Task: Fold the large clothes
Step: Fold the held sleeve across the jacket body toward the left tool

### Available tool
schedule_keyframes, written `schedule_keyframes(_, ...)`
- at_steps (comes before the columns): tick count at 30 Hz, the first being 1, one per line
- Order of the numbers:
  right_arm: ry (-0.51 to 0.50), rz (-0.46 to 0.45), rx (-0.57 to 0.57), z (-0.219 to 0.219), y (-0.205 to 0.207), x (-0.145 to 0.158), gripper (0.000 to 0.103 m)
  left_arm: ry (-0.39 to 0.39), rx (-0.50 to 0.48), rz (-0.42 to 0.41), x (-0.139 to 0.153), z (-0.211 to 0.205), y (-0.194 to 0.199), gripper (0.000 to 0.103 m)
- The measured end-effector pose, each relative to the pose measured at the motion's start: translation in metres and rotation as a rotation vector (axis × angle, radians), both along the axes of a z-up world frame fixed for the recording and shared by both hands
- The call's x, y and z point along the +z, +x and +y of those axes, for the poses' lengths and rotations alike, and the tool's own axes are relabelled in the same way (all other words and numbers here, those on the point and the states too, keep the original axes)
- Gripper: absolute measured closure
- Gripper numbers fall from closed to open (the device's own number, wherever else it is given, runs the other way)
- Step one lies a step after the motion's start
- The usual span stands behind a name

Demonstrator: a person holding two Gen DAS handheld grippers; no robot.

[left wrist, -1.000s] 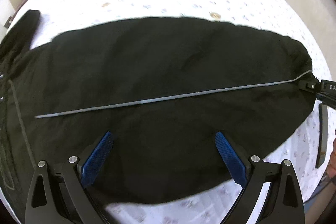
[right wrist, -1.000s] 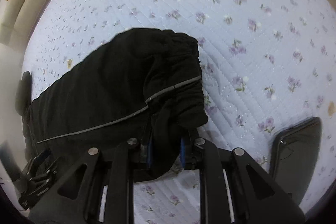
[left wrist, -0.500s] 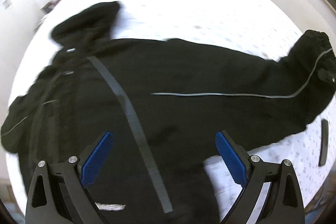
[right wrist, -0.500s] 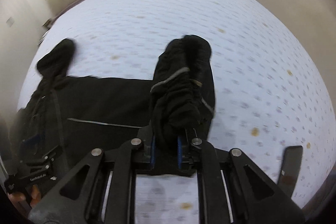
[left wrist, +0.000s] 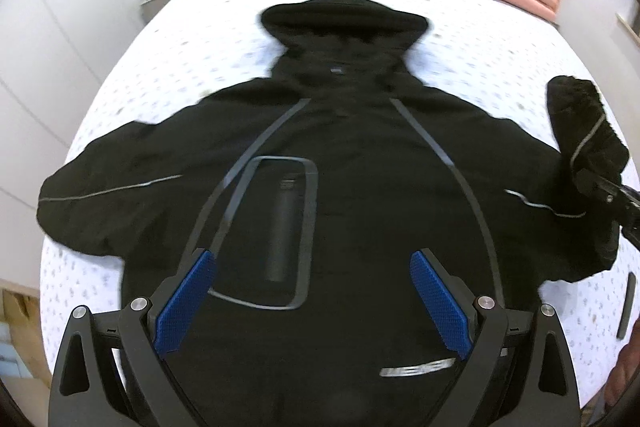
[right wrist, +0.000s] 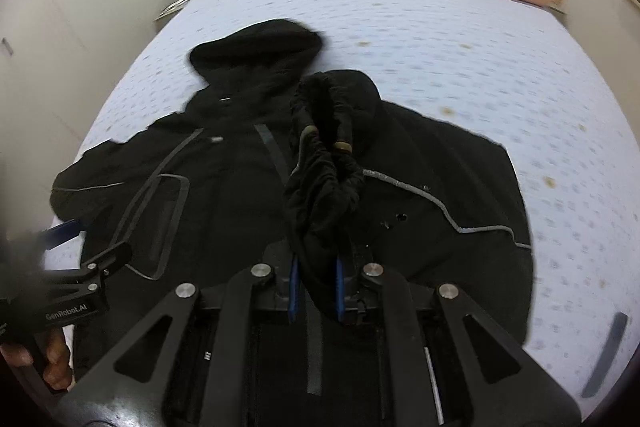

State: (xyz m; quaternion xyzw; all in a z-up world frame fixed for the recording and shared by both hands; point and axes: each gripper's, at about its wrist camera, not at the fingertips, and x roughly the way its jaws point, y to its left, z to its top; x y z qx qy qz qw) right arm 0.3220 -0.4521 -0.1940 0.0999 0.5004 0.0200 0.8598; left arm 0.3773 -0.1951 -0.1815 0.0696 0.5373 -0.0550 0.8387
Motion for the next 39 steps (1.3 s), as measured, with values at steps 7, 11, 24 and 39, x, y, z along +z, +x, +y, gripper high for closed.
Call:
schedule_keyframes(7, 0.057, 0.008, 0.09, 0.1, 0.042, -0.005, 0.092, 0.011, 0.075, 0.01, -0.009, 0.083, 0.021, 0.005)
schedule_keyframes(11, 0.09, 0.038, 0.162, 0.161, 0.064, -0.02, 0.092, 0.018, 0.14, 0.033, -0.021, 0.136, 0.031, 0.005)
schedule_keyframes(24, 0.029, 0.256, 0.256, 0.252, 0.096, -0.133, 0.074, 0.028, 0.232, 0.103, -0.064, 0.215, 0.041, 0.005)
schedule_keyframes(39, -0.078, 0.233, -0.122, 0.048, 0.027, -0.092, 0.069, -0.412, -0.076, 0.183, -0.093, 0.13, 0.108, 0.005)
